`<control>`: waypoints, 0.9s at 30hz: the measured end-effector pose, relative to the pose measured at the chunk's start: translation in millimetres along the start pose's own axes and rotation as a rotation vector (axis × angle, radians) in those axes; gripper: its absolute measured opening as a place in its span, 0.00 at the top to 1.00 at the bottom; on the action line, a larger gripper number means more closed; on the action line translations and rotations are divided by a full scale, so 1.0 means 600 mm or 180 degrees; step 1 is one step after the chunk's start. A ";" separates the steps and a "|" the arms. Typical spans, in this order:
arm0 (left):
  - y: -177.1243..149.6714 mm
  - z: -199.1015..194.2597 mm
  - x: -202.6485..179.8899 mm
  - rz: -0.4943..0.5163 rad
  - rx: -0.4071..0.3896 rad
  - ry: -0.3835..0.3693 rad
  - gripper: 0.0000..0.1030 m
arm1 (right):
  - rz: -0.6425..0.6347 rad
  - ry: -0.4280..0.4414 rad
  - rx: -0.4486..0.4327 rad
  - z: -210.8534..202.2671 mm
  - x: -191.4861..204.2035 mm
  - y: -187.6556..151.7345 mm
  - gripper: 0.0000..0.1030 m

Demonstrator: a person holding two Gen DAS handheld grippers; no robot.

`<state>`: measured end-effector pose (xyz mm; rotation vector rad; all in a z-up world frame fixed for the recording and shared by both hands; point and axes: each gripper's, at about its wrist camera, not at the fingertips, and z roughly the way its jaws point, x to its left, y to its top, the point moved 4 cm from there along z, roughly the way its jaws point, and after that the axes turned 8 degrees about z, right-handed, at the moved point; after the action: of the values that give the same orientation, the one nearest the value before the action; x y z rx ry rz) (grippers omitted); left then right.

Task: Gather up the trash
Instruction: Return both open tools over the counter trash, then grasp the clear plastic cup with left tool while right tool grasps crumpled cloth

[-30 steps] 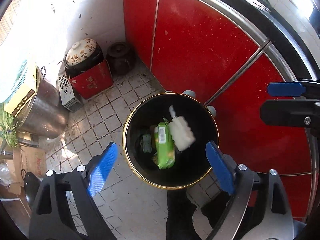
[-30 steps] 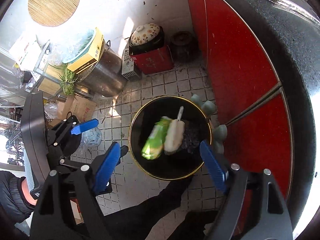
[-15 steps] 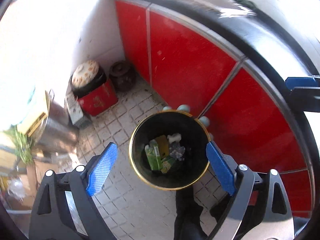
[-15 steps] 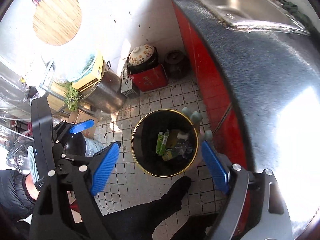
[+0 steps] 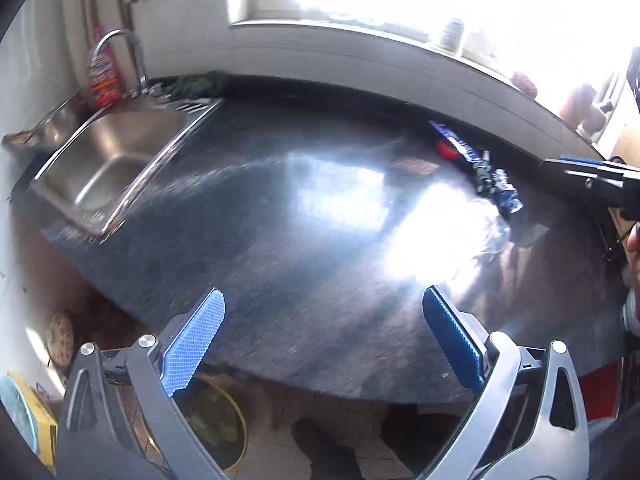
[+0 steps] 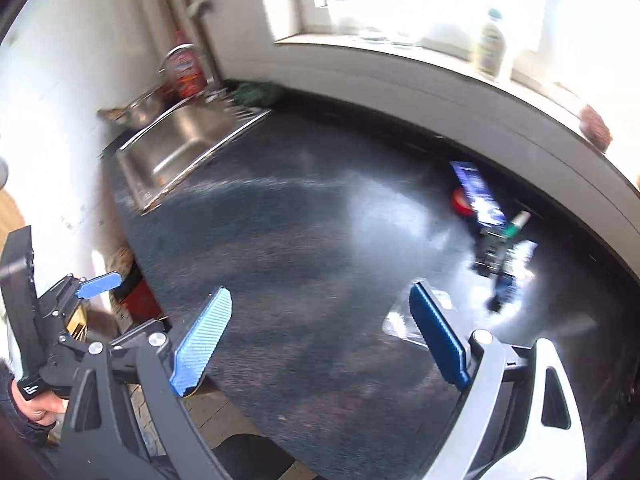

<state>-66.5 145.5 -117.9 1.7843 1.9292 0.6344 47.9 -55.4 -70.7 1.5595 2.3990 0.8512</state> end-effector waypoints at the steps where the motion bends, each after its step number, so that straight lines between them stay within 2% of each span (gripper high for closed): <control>1: 0.025 0.006 -0.030 0.0044 -0.0025 -0.0072 0.06 | 0.0151 -0.0087 -0.0032 -0.013 -0.043 0.000 0.15; 3: 0.063 0.019 -0.090 0.0090 -0.0020 -0.0275 0.06 | 0.0397 -0.0230 -0.0074 -0.034 -0.117 -0.011 0.15; 6: 0.096 0.036 -0.166 0.0238 0.0043 -0.0456 0.06 | 0.0658 -0.0420 -0.0118 -0.070 -0.202 -0.029 0.15; 11: 0.113 0.052 -0.253 0.0642 0.0068 -0.0603 0.06 | 0.0958 -0.0512 -0.0175 -0.098 -0.281 -0.056 0.15; 14: 0.119 0.058 -0.278 0.0810 0.0090 -0.0598 0.06 | 0.1053 -0.0518 -0.0176 -0.102 -0.303 -0.063 0.15; 20: 0.123 0.081 -0.290 0.0898 0.0173 -0.0566 0.06 | 0.1060 -0.0456 -0.0170 -0.086 -0.310 -0.053 0.15; 27: 0.122 0.136 -0.308 0.0942 0.0249 -0.0526 0.06 | 0.0934 -0.0413 -0.0074 -0.030 -0.319 -0.022 0.15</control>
<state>54.8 -31.1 -138.0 2.1223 1.6169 0.4929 115.2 -233.9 -95.7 1.9249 2.0963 0.7942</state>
